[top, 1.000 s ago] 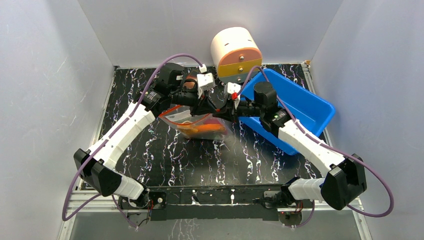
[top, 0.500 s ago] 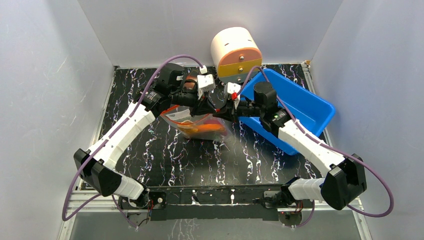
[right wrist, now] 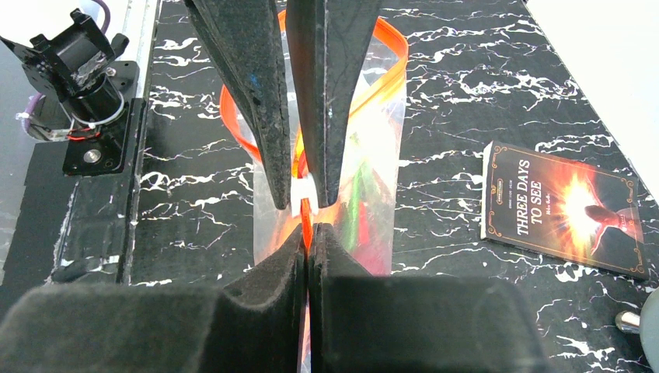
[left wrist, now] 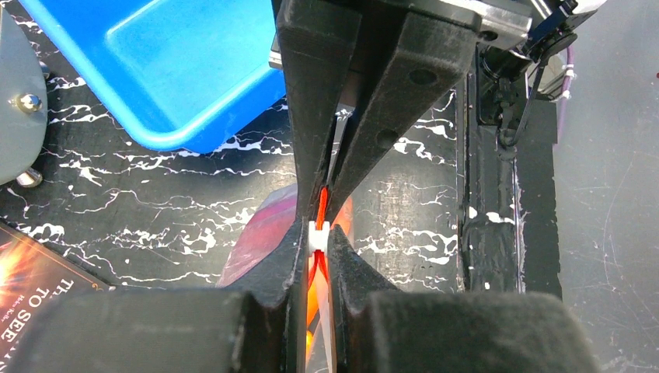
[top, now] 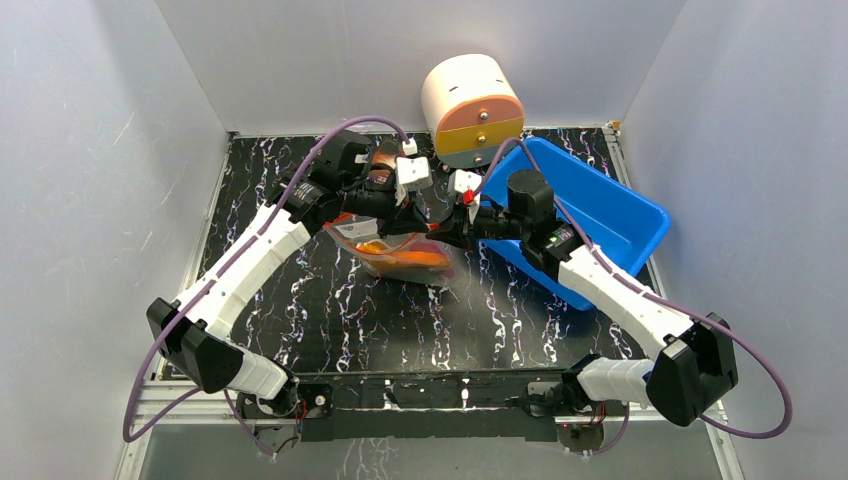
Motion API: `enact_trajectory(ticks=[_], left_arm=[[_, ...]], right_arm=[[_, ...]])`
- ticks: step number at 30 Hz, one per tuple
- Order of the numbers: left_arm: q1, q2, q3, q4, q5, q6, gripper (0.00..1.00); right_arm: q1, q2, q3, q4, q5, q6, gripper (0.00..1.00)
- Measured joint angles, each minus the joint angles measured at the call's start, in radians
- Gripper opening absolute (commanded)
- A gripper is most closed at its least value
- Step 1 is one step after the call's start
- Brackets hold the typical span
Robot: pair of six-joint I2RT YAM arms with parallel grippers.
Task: Place the food in the zip-top bag and seal the zipper
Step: Zip the zipper food storage bag at the center of the board.
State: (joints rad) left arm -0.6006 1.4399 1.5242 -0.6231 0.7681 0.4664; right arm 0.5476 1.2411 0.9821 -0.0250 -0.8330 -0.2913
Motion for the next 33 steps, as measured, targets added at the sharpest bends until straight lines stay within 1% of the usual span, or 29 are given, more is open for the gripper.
enact_trajectory(ticks=[11, 24, 25, 26, 27, 30, 31, 33], left_arm=[[-0.004, 0.0, 0.005, -0.049, -0.051, 0.03, 0.0], [-0.004, -0.02, 0.006, -0.088, -0.083, 0.058, 0.0], [-0.004, -0.024, 0.006, -0.089, -0.084, 0.058, 0.0], [-0.004, -0.026, 0.006, -0.089, -0.084, 0.057, 0.0], [-0.004, -0.027, 0.006, -0.089, -0.084, 0.055, 0.0], [-0.002, -0.028, 0.006, -0.088, -0.088, 0.045, 0.0], [0.0, -0.028, 0.006, -0.087, -0.088, 0.038, 0.0], [0.002, -0.028, 0.006, -0.081, -0.087, 0.031, 0.0]], right_arm=[[0.001, -0.02, -0.025, 0.009, 0.019, 0.032, 0.0], [-0.009, -0.053, -0.031, -0.006, 0.018, 0.031, 0.0], [-0.01, -0.055, -0.031, -0.005, 0.013, 0.028, 0.04], [-0.011, -0.055, -0.031, -0.005, 0.009, 0.027, 0.12], [-0.012, -0.055, -0.031, -0.006, 0.003, 0.024, 0.19], [-0.02, -0.054, -0.027, -0.021, -0.009, 0.008, 0.23], [-0.021, -0.05, -0.023, -0.027, -0.013, 0.005, 0.25], [-0.022, -0.038, -0.006, -0.028, -0.018, 0.003, 0.35]])
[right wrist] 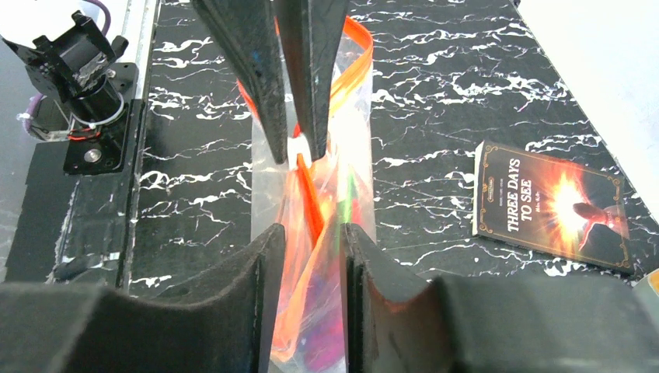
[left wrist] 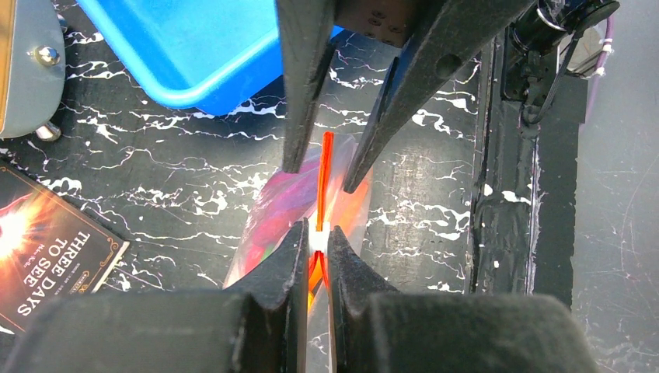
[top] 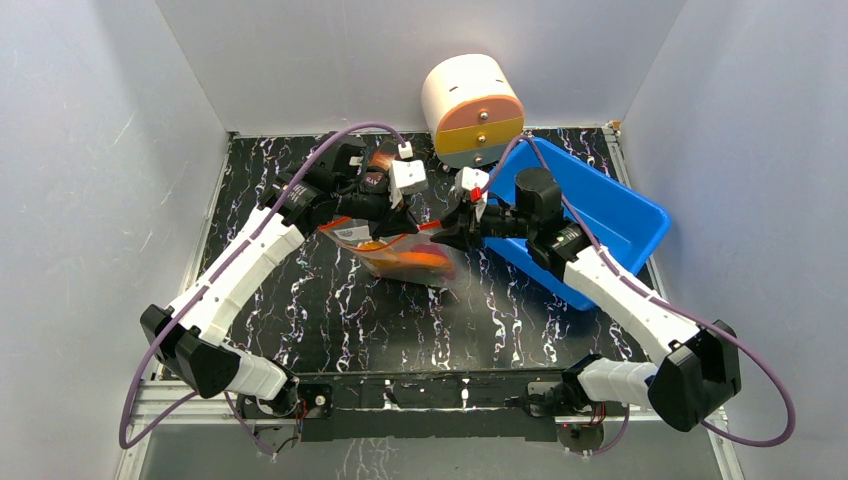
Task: Place the food in the zip-top bag and seal the zipper
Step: Zip the zipper food storage bag at the center of the board.
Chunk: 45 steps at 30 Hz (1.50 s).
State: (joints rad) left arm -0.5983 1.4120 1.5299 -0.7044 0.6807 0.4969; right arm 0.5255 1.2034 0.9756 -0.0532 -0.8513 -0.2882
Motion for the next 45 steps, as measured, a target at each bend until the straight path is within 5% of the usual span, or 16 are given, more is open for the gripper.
enact_trajectory(ticks=[15, 21, 45], left_arm=[[0.0, 0.0, 0.0, 0.0, 0.008, -0.011, 0.0], [0.0, 0.0, 0.0, -0.001, 0.007, -0.006, 0.0], [0.0, 0.0, 0.028, -0.09, -0.053, 0.08, 0.0]], right_arm=[[0.047, 0.069, 0.055, 0.002, -0.001, -0.016, 0.29], [0.057, 0.087, 0.082, 0.003, -0.001, -0.027, 0.0], [0.07, 0.016, 0.055, -0.055, 0.118, -0.073, 0.0]])
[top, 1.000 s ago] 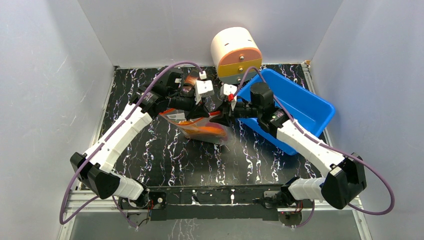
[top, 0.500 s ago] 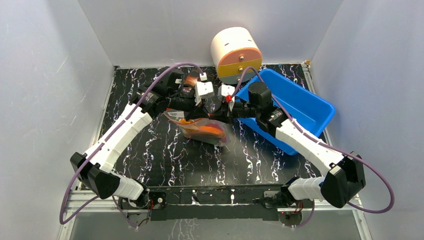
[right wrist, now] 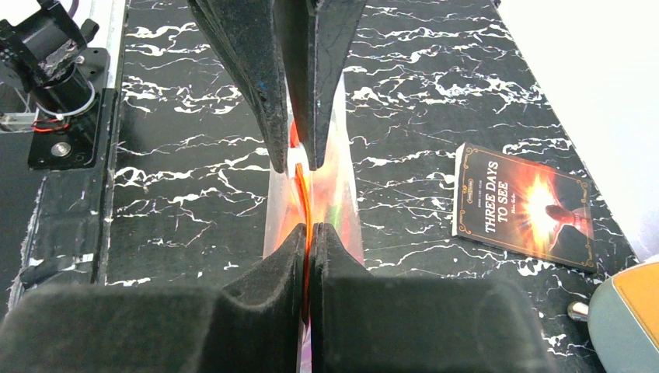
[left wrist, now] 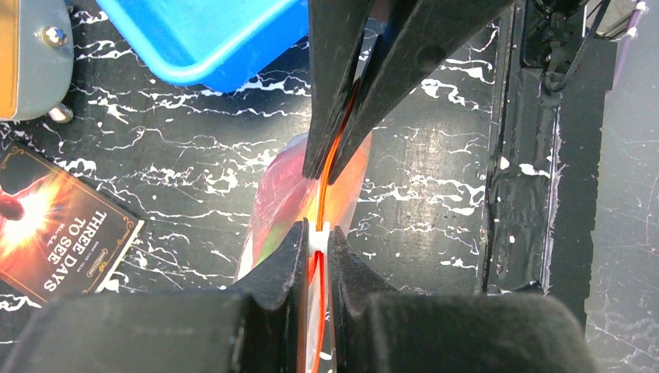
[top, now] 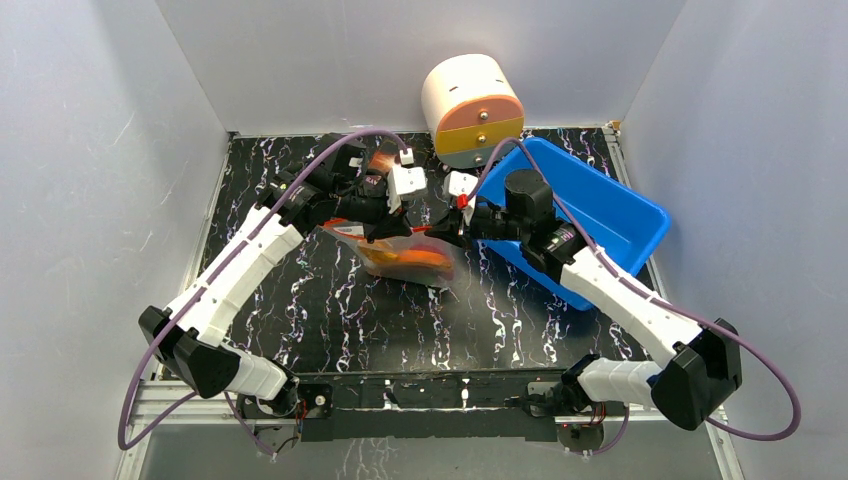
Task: Place the food in the zip-top bag and seal the zipper
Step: Zip the zipper food storage bag at the center of the board.
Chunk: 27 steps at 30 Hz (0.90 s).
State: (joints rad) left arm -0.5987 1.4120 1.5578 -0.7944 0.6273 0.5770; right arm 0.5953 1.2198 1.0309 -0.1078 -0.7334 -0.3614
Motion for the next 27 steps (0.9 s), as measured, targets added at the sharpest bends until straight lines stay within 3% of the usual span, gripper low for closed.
enact_trajectory(ticks=[27], left_arm=[[0.004, -0.111, 0.0, -0.153, -0.141, 0.011, 0.0]], right_arm=[[-0.035, -0.106, -0.045, -0.026, 0.067, 0.021, 0.0]])
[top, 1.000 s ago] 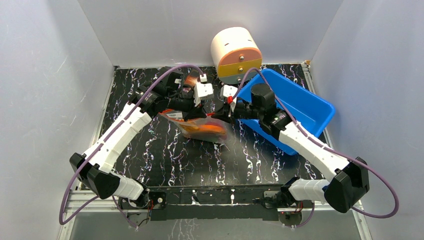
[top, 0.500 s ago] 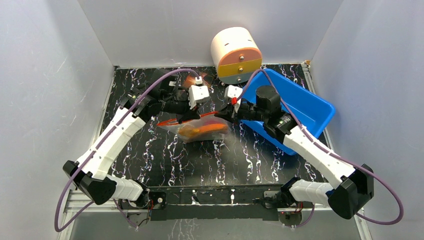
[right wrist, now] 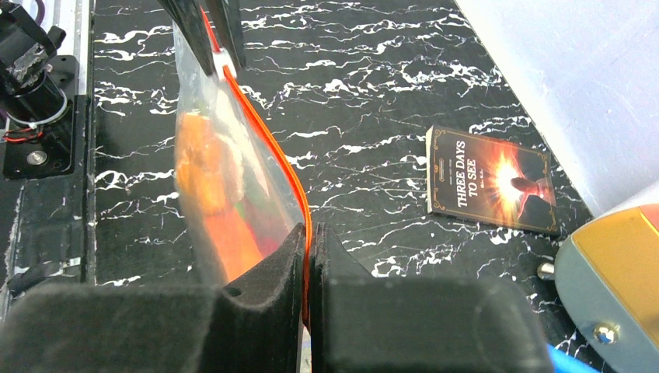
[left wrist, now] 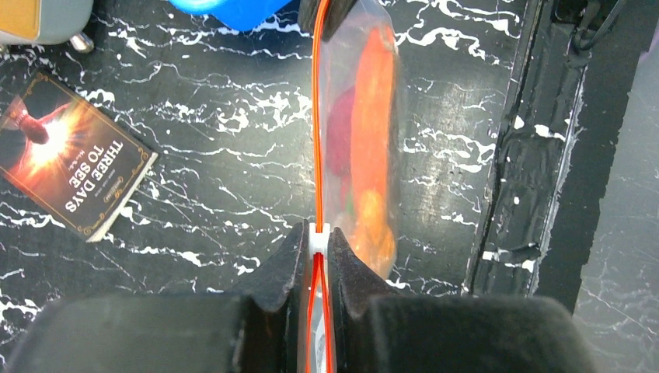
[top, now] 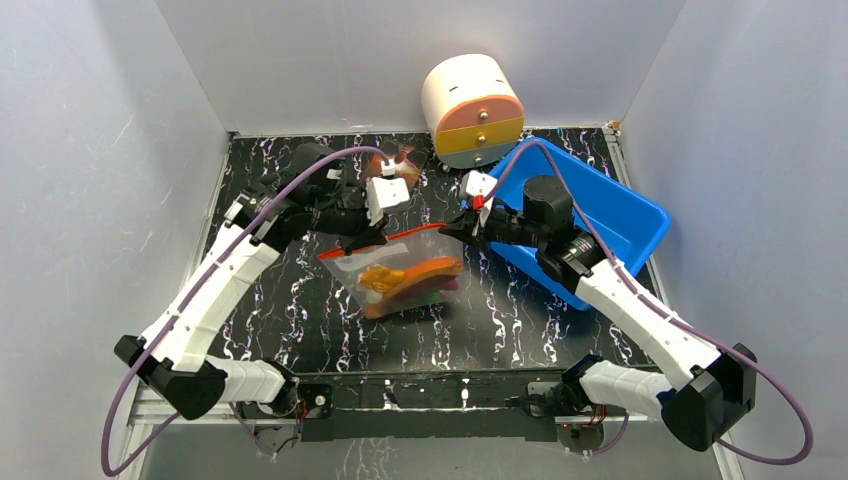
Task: Place the food in the zip-top bag and seal the zipper
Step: Zip the zipper food storage bag at the center of the board.
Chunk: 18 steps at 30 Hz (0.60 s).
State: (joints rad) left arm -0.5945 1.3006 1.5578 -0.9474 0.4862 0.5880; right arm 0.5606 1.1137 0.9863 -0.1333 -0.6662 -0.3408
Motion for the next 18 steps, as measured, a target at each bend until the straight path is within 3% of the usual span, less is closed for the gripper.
enact_trajectory(ticks=[18], left_arm=[[0.004, -0.129, -0.048, -0.129, -0.08, 0.004, 0.0]], right_arm=[[-0.065, -0.103, -0.029, -0.147, 0.04, 0.002, 0.0]])
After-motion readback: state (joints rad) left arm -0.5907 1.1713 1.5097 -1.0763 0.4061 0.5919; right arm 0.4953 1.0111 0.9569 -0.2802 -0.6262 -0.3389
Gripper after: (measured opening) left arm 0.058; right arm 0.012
